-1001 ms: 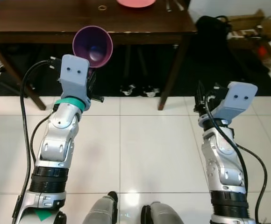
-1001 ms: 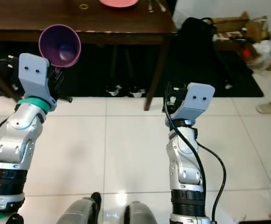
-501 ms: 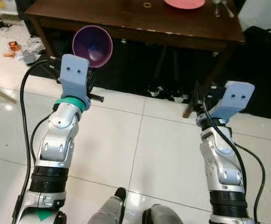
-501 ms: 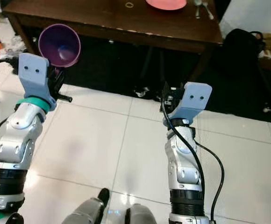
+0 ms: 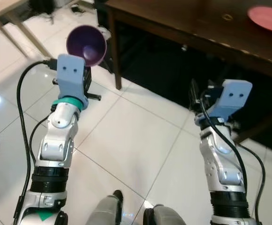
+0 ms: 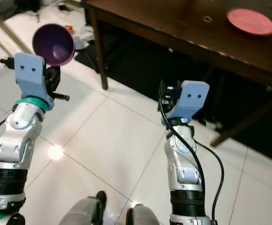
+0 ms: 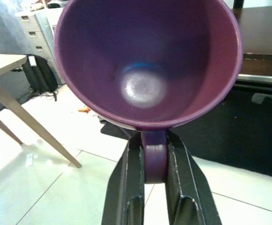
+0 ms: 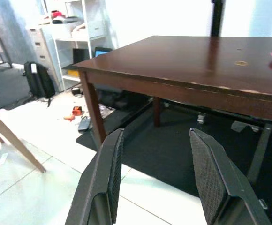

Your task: Setting the table

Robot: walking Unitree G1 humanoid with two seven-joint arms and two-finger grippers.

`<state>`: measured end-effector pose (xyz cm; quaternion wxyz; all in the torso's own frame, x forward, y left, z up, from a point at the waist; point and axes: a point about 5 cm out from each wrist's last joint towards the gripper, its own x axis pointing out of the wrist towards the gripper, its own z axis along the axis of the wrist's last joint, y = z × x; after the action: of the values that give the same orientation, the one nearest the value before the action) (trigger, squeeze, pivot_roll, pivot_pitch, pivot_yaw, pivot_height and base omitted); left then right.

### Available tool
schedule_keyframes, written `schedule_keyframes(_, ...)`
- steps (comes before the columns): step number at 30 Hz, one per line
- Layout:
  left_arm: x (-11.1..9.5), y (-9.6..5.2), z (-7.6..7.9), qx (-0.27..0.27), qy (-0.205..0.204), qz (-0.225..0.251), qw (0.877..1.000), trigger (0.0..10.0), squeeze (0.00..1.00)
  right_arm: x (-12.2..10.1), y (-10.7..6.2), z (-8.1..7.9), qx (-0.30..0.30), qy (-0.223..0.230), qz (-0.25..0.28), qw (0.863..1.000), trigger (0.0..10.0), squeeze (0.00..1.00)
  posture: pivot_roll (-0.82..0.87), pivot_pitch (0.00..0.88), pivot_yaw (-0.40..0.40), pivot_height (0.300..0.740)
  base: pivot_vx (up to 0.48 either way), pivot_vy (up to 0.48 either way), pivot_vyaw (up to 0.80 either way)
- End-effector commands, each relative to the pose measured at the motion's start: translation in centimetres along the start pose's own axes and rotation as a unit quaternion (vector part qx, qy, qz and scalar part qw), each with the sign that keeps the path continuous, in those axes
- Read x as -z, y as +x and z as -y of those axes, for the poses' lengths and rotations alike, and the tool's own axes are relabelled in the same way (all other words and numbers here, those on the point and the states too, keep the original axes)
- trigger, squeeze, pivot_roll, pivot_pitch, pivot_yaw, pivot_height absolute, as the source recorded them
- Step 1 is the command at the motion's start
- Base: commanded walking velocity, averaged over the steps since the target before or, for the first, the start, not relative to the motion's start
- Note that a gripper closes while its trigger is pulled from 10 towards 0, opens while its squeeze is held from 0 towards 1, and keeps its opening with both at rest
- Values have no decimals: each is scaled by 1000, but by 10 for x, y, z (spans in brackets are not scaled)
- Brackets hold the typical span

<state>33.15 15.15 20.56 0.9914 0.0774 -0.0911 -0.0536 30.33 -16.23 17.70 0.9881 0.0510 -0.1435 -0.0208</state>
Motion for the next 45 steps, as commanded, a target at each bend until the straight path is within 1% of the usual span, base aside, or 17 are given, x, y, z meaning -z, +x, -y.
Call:
schedule_keyframes(1,2,0,2,-1,5,-5,1000,10000,0,4,-4,3,5,5,-6,1000,10000,0,37,40,40,740,0,0,800)
schedule_keyframes(9,3,2,0,-15,12,-7,1000,10000,0,4,-4,3,8,9,-6,1000,10000,0,35,40,42,740,0,0,800)
schedule_keyframes(10,3,3,-3,-30,17,-9,999,10000,0,4,-4,3,9,15,-6,1000,10000,0,35,41,43,740,472,0,0)
schedule_keyframes(14,3,5,-6,-42,16,-11,999,10000,0,4,-5,3,12,22,-4,1000,10000,0,36,41,43,740,472,0,0)
schedule_keyframes(45,4,5,-6,-46,16,-10,999,10000,0,3,-4,0,6,25,2,1000,10000,0,39,31,44,740,472,0,0)
